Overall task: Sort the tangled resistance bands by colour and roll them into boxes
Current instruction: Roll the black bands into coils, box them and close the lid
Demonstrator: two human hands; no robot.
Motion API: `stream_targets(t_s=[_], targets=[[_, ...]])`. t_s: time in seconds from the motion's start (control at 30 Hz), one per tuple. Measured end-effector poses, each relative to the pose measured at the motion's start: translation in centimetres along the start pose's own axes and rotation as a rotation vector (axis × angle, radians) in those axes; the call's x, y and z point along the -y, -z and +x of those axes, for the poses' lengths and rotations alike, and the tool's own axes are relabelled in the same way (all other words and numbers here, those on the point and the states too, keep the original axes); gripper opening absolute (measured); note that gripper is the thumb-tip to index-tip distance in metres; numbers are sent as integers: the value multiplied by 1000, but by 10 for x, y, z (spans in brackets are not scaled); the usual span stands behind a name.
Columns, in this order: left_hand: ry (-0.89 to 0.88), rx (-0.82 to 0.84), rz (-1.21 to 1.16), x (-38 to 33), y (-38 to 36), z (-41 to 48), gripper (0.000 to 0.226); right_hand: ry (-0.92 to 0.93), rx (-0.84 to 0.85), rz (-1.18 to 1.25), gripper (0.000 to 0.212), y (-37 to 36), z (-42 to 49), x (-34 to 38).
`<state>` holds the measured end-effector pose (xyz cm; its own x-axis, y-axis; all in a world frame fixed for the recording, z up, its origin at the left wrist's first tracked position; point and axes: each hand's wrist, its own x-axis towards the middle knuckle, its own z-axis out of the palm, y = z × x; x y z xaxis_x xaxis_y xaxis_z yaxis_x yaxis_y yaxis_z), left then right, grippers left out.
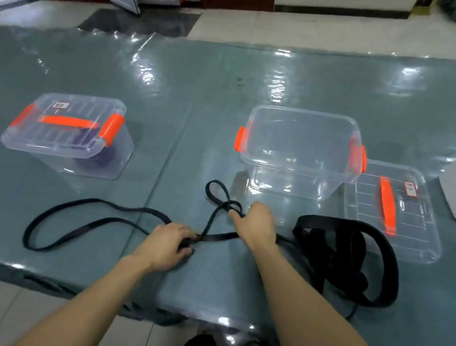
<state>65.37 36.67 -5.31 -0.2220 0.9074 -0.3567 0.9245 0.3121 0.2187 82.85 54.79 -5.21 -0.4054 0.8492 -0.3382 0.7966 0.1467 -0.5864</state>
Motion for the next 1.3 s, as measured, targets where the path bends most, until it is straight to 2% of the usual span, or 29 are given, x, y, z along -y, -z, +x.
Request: stream_targets(t_s=[0.1, 0.23, 0.37, 0.43, 0.53, 0.6, 0.63, 0.7, 0.77, 0.83, 0.9, 0.93, 1.0, 1.07, 1.13, 1.17, 1.23, 1.3], targets=[[-5, -28, -28, 6, -7, 10, 32, -21, -10, -39, 60, -7, 20, 5], [-48, -40, -74, 16, -13, 21, 28, 23, 75, -91, 40, -10, 37, 13], [-54, -90, -92, 22, -8, 31, 14, 92, -25, -33, 30, -1, 27, 32], [2, -173, -236, 31, 6, 36, 10, 150, -84, 14, 27, 16, 25, 52], [135, -344, -540, 51, 59, 45, 9, 234, -158, 122, 27, 69, 27, 106], [129, -477, -694, 65, 111, 52, 8, 319, -159, 180, 28, 118, 26, 155], [105, -513, -751, 72, 139, 55, 9, 375, -149, 194, 25, 143, 23, 181], [28, -460, -813, 86, 193, 55, 11, 502, -151, 147, 18, 193, 14, 234], [-73, -348, -776, 93, 244, 48, 28, 604, -132, 75, 13, 240, -2, 289], [-198, -337, -789, 89, 297, 34, 71, 684, -88, 38, 12, 284, -23, 343], [-358, -344, -927, 74, 355, 18, 104, 758, -80, -3, 18, 319, -50, 394], [-452, -305, -1005, 63, 383, 9, 110, 787, -92, -20, 22, 333, -63, 417], [-620, -210, -1082, 39, 434, -6, 98, 832, -110, -12, 25, 359, -90, 453], [-722, -177, -1068, 19, 475, -20, 59, 848, -99, 33, 27, 382, -116, 478], [-739, -197, -1069, 6, 507, -35, 24, 845, -83, 78, 30, 407, -141, 491], [-727, -277, -1054, 3, 523, -45, 19, 845, -84, 101, 31, 420, -153, 494], [-671, -586, -959, -1, 561, -64, 20, 851, -94, 191, 36, 446, -174, 494], [-670, -865, -890, -5, 601, -85, 21, 890, -87, 395, 38, 464, -191, 492]])
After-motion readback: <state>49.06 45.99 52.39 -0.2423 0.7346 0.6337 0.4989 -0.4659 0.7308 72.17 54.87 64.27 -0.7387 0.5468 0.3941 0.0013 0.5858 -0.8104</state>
